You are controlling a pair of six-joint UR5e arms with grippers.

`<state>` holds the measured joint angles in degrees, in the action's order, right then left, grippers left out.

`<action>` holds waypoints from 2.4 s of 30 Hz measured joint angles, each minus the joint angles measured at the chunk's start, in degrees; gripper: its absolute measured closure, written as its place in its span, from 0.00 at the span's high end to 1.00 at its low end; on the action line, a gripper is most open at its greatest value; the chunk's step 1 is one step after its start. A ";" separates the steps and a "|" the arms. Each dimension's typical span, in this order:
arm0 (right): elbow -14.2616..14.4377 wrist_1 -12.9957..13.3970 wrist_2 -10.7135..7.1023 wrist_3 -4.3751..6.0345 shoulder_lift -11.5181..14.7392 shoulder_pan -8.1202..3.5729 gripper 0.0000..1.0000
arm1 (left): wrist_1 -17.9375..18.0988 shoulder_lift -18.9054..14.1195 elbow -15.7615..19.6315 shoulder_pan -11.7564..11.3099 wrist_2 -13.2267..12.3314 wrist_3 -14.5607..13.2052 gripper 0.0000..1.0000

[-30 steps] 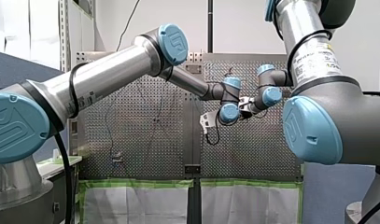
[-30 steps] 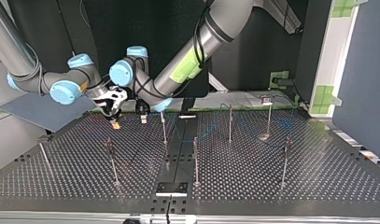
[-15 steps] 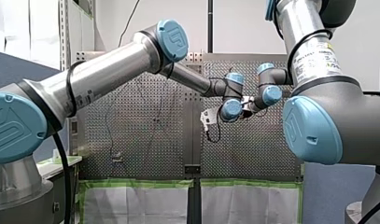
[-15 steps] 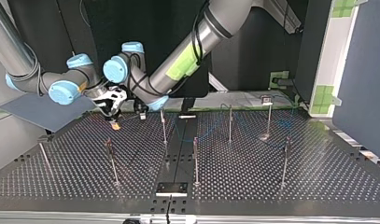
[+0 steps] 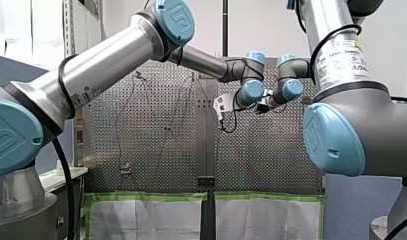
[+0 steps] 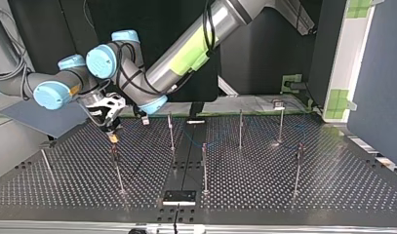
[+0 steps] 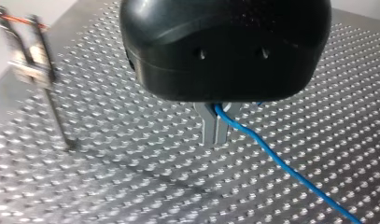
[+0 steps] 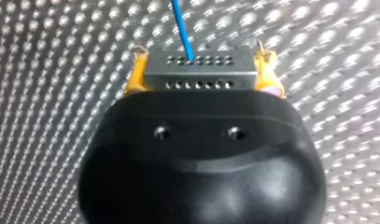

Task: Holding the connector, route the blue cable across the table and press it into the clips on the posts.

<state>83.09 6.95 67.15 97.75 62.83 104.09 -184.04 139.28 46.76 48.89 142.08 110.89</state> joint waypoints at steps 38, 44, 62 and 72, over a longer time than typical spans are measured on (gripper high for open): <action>-1.17 -7.14 -2.44 3.88 19.63 -4.18 0.00 | 8.05 -5.22 -0.58 -0.60 -4.96 -8.98 0.00; -1.29 -7.17 -2.49 3.88 20.40 -3.49 0.00 | 8.62 -5.22 -0.77 -2.98 -8.16 -9.26 0.00; -1.39 -7.05 -2.45 4.19 20.80 -2.95 0.00 | 7.69 -5.19 -0.85 -3.60 -9.67 -9.16 0.00; -1.39 -7.06 -2.46 4.19 20.80 -2.94 0.00 | 7.68 -5.19 -0.85 -3.62 -9.67 -9.16 0.00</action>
<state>81.70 -0.10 64.69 101.95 83.63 101.14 -176.36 134.09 45.91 45.27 132.41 101.74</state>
